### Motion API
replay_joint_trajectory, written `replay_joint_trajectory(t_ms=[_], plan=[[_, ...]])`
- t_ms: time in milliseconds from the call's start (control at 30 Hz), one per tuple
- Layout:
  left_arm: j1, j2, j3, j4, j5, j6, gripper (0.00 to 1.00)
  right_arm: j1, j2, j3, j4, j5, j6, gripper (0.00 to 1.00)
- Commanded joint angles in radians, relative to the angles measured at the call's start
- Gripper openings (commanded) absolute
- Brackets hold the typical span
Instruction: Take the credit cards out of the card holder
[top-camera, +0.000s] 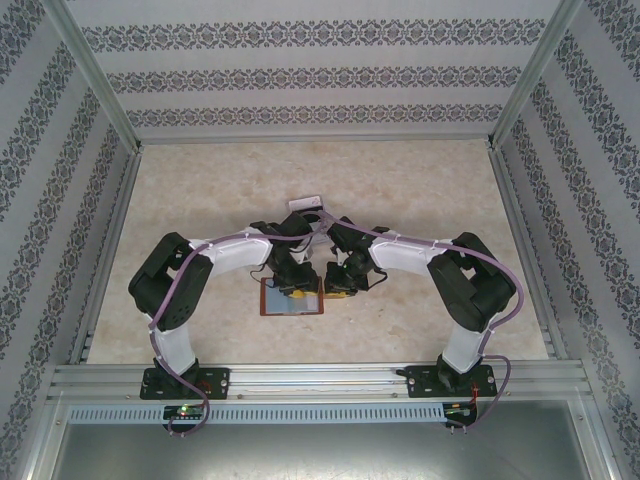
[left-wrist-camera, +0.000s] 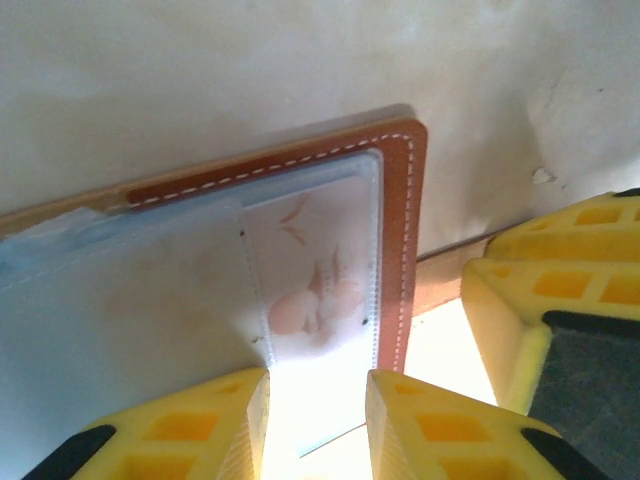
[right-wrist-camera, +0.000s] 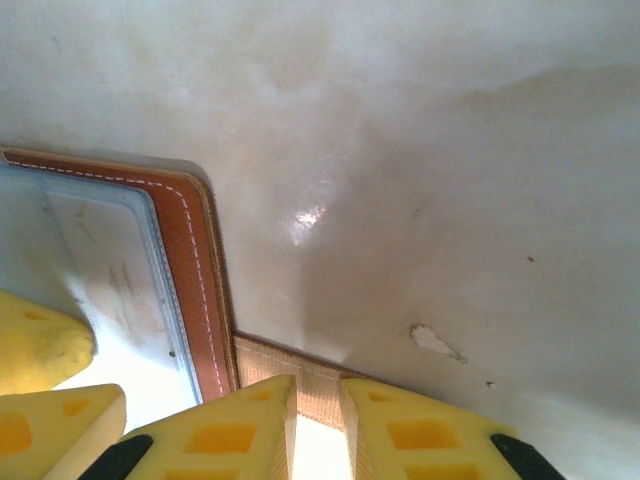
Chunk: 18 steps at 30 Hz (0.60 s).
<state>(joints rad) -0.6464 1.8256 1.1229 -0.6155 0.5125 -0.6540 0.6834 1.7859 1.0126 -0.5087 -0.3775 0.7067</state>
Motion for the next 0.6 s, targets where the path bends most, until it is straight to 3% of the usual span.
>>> replay_joint_trajectory(t_ms=[0,567], plan=[[-0.016,0.026,0.035,-0.161,-0.141,0.05,0.33,0.009,0.052,-0.005,-0.018,0.031,-0.011,0.22],[-0.069,0.018,0.174,-0.4,-0.368,0.082,0.43,0.008,0.054,-0.006,-0.014,0.028,-0.015,0.23]])
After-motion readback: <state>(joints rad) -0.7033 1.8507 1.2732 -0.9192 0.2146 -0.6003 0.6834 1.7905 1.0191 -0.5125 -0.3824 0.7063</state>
